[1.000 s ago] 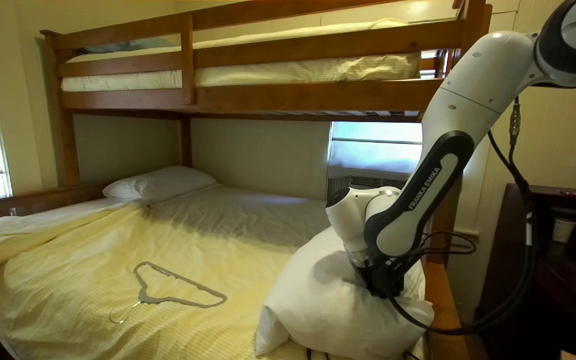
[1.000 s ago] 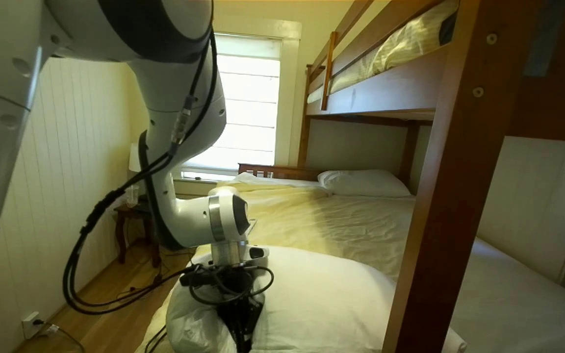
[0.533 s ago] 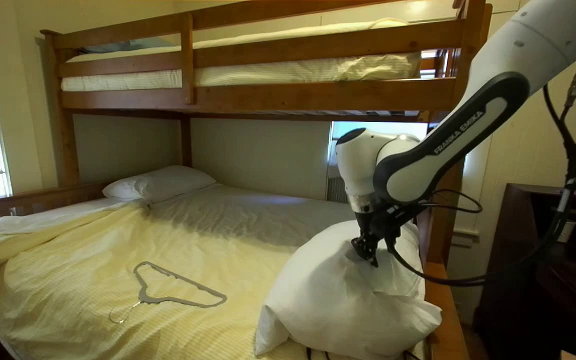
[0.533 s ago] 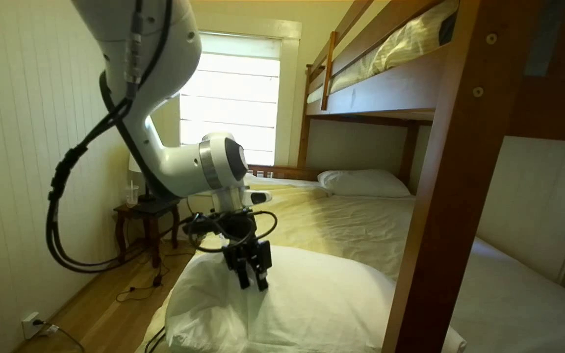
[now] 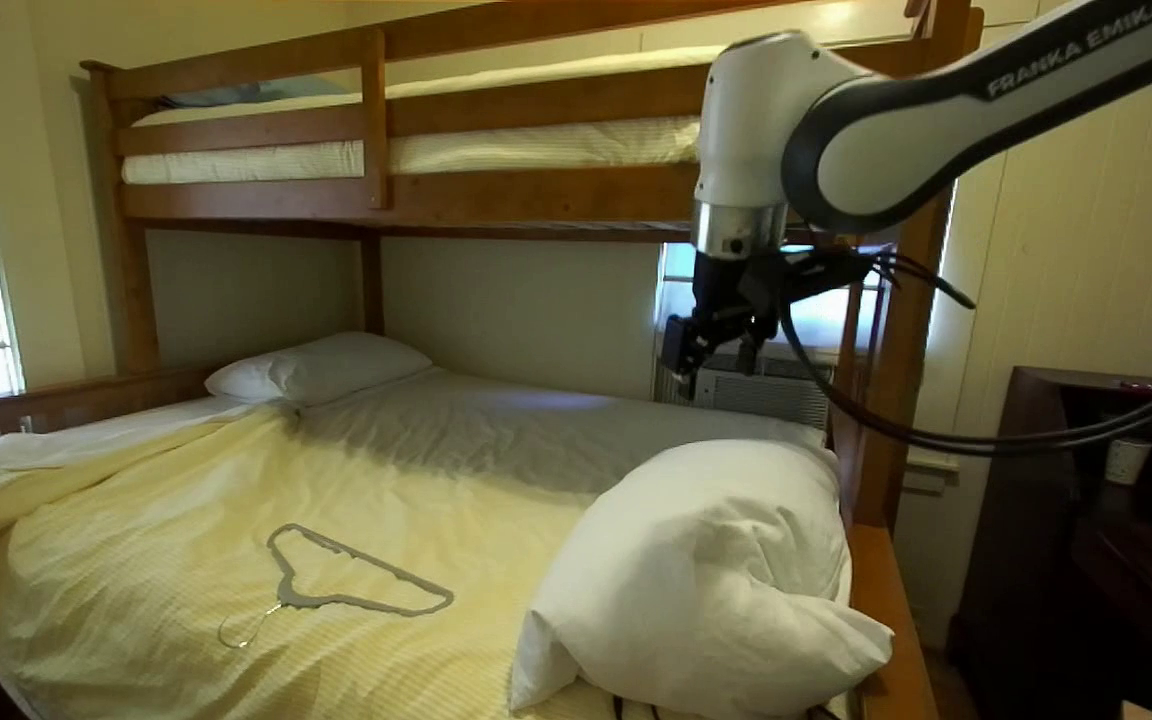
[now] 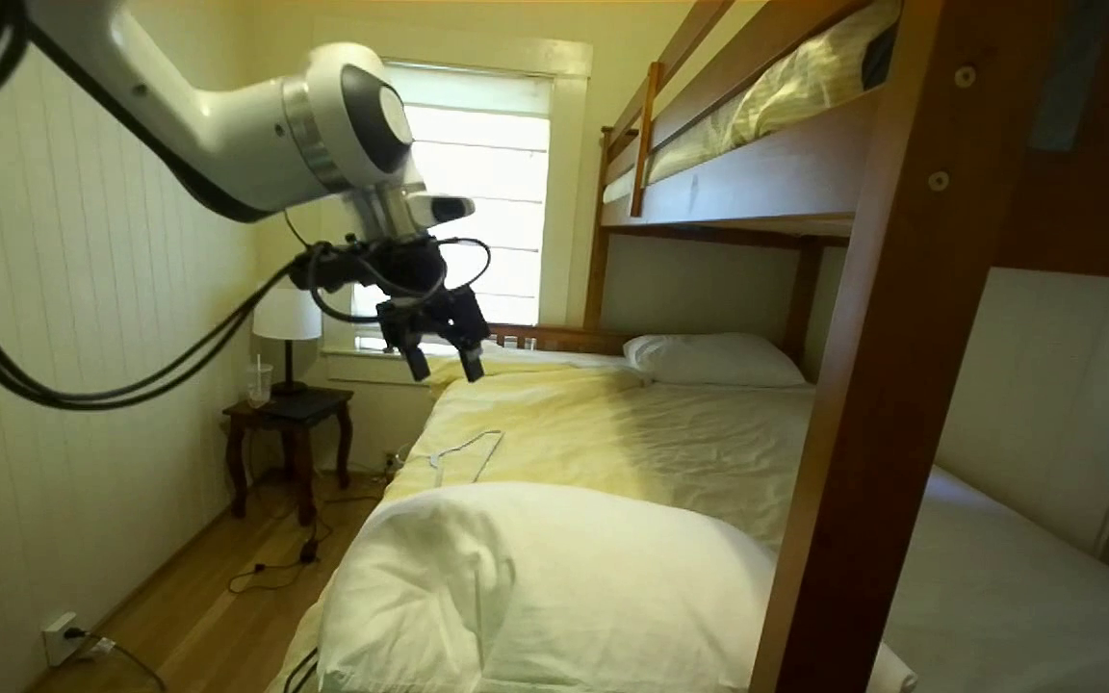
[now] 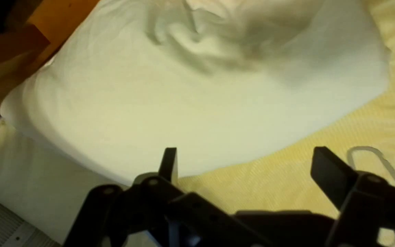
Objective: Flip the pillow and fluff it
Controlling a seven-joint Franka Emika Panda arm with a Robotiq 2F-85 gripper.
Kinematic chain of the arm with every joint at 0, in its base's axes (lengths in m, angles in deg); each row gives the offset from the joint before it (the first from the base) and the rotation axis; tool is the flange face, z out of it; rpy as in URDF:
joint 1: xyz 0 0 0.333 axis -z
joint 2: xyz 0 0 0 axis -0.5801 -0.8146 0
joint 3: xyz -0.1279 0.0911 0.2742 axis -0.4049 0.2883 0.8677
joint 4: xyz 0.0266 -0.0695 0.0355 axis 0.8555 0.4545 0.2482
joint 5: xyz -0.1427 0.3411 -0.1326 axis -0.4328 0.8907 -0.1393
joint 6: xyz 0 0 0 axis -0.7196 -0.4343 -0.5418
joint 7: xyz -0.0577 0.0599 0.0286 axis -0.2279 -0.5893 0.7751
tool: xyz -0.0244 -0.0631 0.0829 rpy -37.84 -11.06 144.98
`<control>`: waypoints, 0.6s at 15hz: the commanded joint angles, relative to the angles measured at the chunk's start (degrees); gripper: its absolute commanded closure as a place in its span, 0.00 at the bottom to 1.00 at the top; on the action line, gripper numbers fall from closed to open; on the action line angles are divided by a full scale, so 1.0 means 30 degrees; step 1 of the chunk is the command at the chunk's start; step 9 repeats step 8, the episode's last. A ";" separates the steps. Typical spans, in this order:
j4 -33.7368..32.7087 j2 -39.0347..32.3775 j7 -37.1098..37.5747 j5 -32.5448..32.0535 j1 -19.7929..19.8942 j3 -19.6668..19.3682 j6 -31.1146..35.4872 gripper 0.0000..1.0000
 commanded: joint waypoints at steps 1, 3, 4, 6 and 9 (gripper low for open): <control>-0.1400 0.1253 -0.1194 0.1789 -0.0129 0.0880 -0.0658 0.00; -0.1036 0.1111 -0.0693 0.1279 0.0361 0.1258 -0.0169 0.00; -0.1182 0.1283 -0.0739 0.1378 0.0348 0.1361 -0.0278 0.00; -0.1216 0.1354 -0.0824 0.1417 0.0360 0.1382 -0.0309 0.00; -0.1216 0.1302 -0.0860 0.1414 0.0370 0.1366 -0.0310 0.00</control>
